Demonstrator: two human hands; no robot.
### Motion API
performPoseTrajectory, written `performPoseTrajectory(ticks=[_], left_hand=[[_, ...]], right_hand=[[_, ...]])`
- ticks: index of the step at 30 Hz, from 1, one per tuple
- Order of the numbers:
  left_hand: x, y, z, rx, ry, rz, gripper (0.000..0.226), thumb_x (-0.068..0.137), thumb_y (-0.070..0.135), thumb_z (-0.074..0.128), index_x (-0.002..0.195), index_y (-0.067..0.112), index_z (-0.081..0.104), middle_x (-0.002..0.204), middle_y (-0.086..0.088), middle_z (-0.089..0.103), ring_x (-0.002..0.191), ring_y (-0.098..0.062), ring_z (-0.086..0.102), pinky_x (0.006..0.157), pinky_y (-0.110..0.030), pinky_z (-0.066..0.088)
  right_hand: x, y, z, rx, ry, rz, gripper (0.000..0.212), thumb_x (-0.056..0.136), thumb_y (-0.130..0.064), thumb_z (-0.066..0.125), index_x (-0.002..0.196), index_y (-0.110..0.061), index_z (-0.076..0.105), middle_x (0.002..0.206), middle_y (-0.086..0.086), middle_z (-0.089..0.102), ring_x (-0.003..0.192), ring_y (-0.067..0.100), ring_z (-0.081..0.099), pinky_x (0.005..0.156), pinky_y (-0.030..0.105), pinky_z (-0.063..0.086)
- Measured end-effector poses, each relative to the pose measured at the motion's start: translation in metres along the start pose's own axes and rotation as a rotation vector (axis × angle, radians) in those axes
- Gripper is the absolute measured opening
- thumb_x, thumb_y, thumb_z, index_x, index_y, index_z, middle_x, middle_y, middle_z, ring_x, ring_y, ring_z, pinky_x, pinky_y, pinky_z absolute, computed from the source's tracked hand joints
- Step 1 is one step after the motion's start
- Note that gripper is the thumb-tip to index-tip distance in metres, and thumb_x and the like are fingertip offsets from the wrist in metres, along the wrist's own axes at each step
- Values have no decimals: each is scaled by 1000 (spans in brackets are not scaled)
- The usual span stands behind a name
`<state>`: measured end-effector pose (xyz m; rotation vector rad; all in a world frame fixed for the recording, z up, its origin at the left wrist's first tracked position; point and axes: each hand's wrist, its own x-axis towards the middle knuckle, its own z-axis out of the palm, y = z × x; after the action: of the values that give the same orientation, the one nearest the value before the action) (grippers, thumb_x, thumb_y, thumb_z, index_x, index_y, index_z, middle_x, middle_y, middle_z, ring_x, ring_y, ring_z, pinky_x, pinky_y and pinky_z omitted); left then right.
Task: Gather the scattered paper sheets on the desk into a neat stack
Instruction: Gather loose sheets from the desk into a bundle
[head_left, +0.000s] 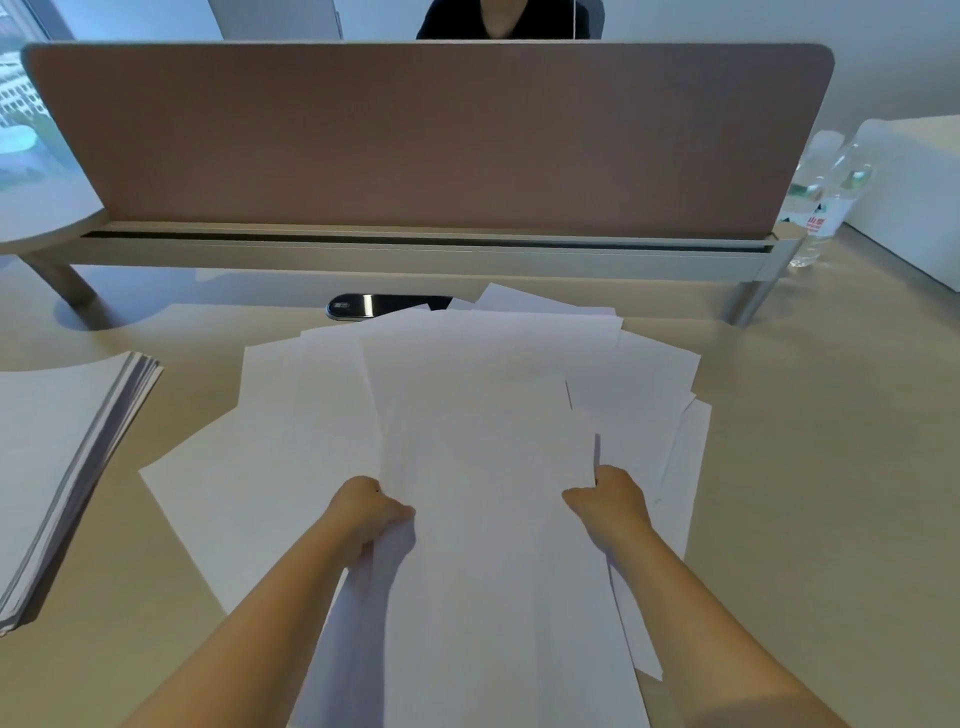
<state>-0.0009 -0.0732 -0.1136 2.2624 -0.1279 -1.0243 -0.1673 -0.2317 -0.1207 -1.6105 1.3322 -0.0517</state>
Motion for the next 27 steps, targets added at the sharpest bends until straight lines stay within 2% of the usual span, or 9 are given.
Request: performPoseTrajectory(ticks=[1, 3, 6, 10, 13, 16, 19, 23, 27], left_hand=[[-1, 1, -3, 31, -10, -7, 24, 83, 5, 62, 63, 3, 49, 68, -13, 53, 61, -27, 50, 56, -27, 42], [-2, 3, -10, 39, -19, -31, 29, 83, 6, 63, 59, 1, 48, 61, -11, 50, 55, -25, 48, 53, -26, 40], [-5, 3, -21, 1, -65, -48, 23, 81, 9, 66, 65, -1, 54, 62, -13, 57, 57, -25, 56, 54, -25, 46], [1, 13, -29, 3, -107, 110, 20, 80, 14, 66, 73, 6, 50, 70, -14, 47, 64, -23, 46, 59, -27, 39], [12, 29, -29, -50, -53, 202, 9, 80, 9, 64, 76, 5, 57, 70, -11, 53, 63, -22, 50, 59, -25, 40], [32, 45, -25, 25, 43, 253, 6, 84, 14, 61, 87, 8, 61, 87, -11, 62, 85, -27, 59, 76, -33, 46], [54, 58, -19, 301, 211, 222, 48, 88, 31, 59, 127, 7, 48, 128, -15, 54, 119, -33, 51, 98, -38, 40], [86, 58, -16, 352, 314, 208, 66, 82, 43, 62, 129, 3, 40, 132, -17, 49, 124, -37, 44, 101, -45, 38], [110, 56, -12, 367, 306, 222, 90, 78, 53, 61, 147, 17, 15, 154, -6, 21, 145, -30, 6, 115, -56, 6]], right_hand=[[1, -2, -1, 17, -18, -33, 20, 88, -4, 49, 107, -8, 54, 75, 1, 53, 69, 18, 52, 55, 21, 38], [0, -5, -4, 108, -33, -113, 44, 92, -2, 46, 135, -9, 43, 108, 7, 62, 100, 28, 58, 81, 24, 45], [-2, -13, -8, 211, 13, -185, 52, 94, -4, 44, 143, -12, 30, 135, 11, 50, 121, 30, 49, 102, 31, 37], [5, -19, -13, 329, 108, -135, 40, 95, -7, 45, 135, -3, 42, 128, 15, 54, 118, 32, 51, 98, 33, 39], [16, -22, -10, 367, 206, -64, 39, 95, -13, 47, 132, -3, 44, 130, 13, 54, 117, 32, 51, 98, 33, 40], [25, -24, -9, 302, 310, 1, 46, 94, -19, 48, 135, -1, 38, 136, 14, 48, 122, 32, 47, 98, 34, 38], [36, -23, -11, -15, 451, 92, 60, 89, -29, 55, 138, -4, 31, 142, 15, 38, 131, 34, 36, 106, 42, 34], [53, -19, -12, -168, 465, 181, 78, 85, -39, 57, 145, -9, 16, 150, 13, 23, 141, 31, 16, 116, 42, 18], [69, -21, -9, -329, 431, 188, 90, 77, -45, 65, 144, -11, 15, 149, 16, 19, 141, 31, 14, 117, 42, 11]])
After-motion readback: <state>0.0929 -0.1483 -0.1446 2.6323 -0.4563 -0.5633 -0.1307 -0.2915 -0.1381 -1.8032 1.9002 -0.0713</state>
